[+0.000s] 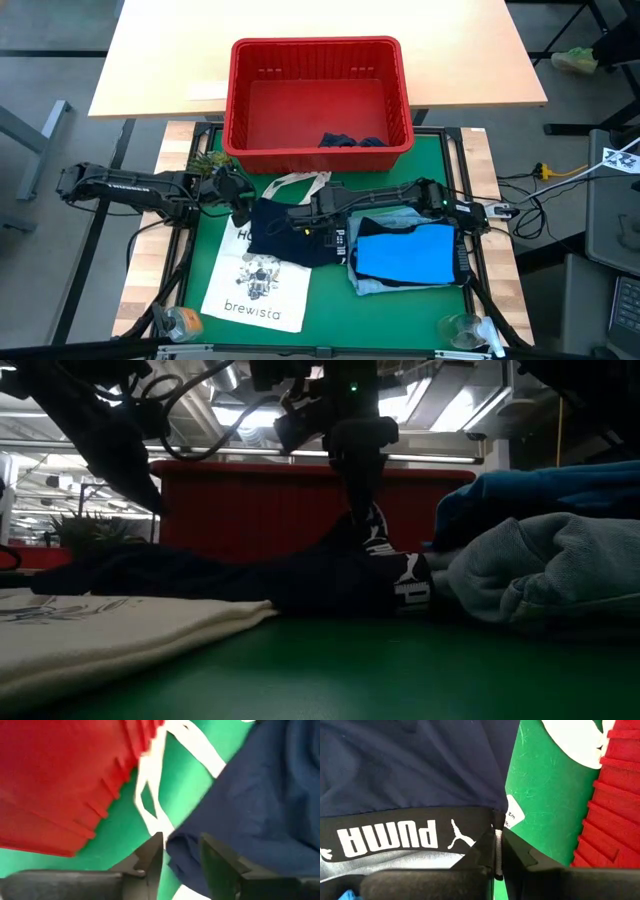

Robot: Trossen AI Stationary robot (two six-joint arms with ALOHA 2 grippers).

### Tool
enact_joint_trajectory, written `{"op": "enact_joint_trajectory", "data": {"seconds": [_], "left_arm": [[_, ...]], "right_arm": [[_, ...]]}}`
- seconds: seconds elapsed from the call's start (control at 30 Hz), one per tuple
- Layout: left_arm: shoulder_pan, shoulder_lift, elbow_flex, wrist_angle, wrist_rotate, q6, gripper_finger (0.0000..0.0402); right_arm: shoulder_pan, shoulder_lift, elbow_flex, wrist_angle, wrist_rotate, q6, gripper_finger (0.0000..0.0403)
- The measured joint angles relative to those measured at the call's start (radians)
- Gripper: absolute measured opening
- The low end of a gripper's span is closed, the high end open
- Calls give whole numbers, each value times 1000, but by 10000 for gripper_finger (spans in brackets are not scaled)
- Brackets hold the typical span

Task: Fold Laundry from Bin
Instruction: Fold the dark blue boxer

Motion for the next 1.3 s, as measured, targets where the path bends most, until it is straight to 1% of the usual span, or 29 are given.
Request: {"op": "enact_joint_trajectory", "data": {"seconds": [0.1,0.2,0.27,0.43,0.5,0.57,0.7,0.83,0.97,1.1,1.3], "left_arm": [[0,0,0,4,92,1,135],[0,0,0,19,223,23,140],[-1,1,0,22,275,49,139],[0,28,0,39,288,53,126],[0,52,0,64,309,53,120],[-1,86,0,107,333,54,113],[-3,172,0,135,338,80,103],[-3,262,0,140,394,104,103],[-3,333,0,159,407,105,116],[-2,378,0,185,405,105,141],[-2,389,0,193,398,104,176]], "right_arm": [[0,0,0,1,0,0,19],[0,0,0,1,0,0,19],[0,0,0,2,0,0,19],[0,0,0,2,0,0,19],[0,0,0,3,0,0,19],[0,0,0,4,0,0,19],[0,0,0,11,0,0,19],[0,0,0,18,0,0,19],[0,0,0,23,0,0,19],[0,0,0,23,-1,0,19],[0,0,0,25,-1,0,19]]}}
